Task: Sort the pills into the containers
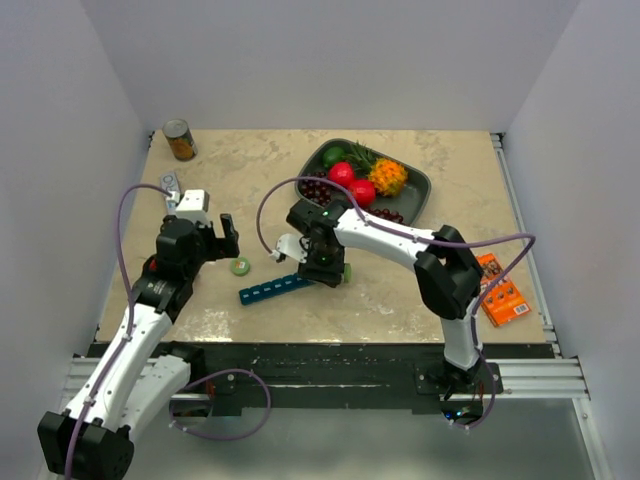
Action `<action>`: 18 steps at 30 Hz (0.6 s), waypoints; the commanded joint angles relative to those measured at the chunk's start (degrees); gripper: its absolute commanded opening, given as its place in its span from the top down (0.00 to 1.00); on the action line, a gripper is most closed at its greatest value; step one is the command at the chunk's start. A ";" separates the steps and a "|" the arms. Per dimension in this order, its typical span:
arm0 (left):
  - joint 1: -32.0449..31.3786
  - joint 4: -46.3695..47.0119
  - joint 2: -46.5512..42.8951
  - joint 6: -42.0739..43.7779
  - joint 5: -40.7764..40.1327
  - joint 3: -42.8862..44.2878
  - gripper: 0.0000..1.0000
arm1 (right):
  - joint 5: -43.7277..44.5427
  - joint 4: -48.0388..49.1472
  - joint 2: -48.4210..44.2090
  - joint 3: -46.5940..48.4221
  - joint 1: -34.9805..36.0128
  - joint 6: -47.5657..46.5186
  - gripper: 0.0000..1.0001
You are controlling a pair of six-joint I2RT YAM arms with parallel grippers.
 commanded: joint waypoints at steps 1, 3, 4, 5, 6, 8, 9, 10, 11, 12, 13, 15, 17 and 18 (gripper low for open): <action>0.29 3.41 -3.09 0.25 4.08 0.10 0.01 | -4.98 0.51 -7.99 -0.31 -0.68 0.37 1.00; 0.29 2.89 -5.19 -1.06 5.58 -0.25 0.01 | -7.70 0.86 -10.45 -0.49 -1.38 0.02 1.00; 0.29 2.71 -5.90 -1.68 7.68 -0.34 0.01 | -8.58 1.04 -11.24 -0.84 -1.65 0.11 1.00; 0.29 2.36 -6.78 -3.25 8.22 -0.43 0.01 | -9.64 1.13 -13.16 -1.02 -2.09 0.02 1.00; 0.29 2.27 -8.52 -4.05 10.14 -0.52 0.01 | -10.95 1.30 -14.05 -1.11 -2.79 -0.15 1.00; 0.29 2.27 -10.64 -6.42 14.45 -0.08 0.01 | -14.90 1.74 -16.94 -1.81 -3.67 -0.33 1.00; 0.29 2.27 -10.91 -7.30 16.03 0.36 0.01 | -16.66 2.27 -18.26 -2.07 -4.89 -0.68 1.00; 0.29 2.71 -11.00 -8.18 19.70 0.80 0.01 | -20.25 2.79 -19.32 -2.77 -5.51 -0.77 1.00; 0.29 3.15 -10.65 -10.11 22.18 1.93 0.01 | -22.11 3.23 -20.38 -3.21 -6.30 -1.03 1.00; 0.29 3.85 -10.13 -11.34 24.90 2.29 0.01 | -24.30 4.54 -23.00 -3.56 -7.88 -1.56 1.00; 0.29 5.51 -9.60 -12.84 29.97 2.82 0.01 | -26.76 5.69 -24.42 -5.13 -8.85 -1.56 1.00; 0.29 8.23 -7.49 -18.19 35.80 3.70 0.01 | -33.44 8.93 -28.36 -6.72 -11.48 -2.43 1.00; 0.12 14.03 -6.18 -25.02 42.14 3.35 0.01 | -40.27 11.66 -31.36 -9.71 -13.07 -3.32 1.00; 0.03 16.22 -6.00 -27.42 43.46 3.17 0.01 | -42.41 14.81 -32.59 -12.16 -14.30 -4.19 1.00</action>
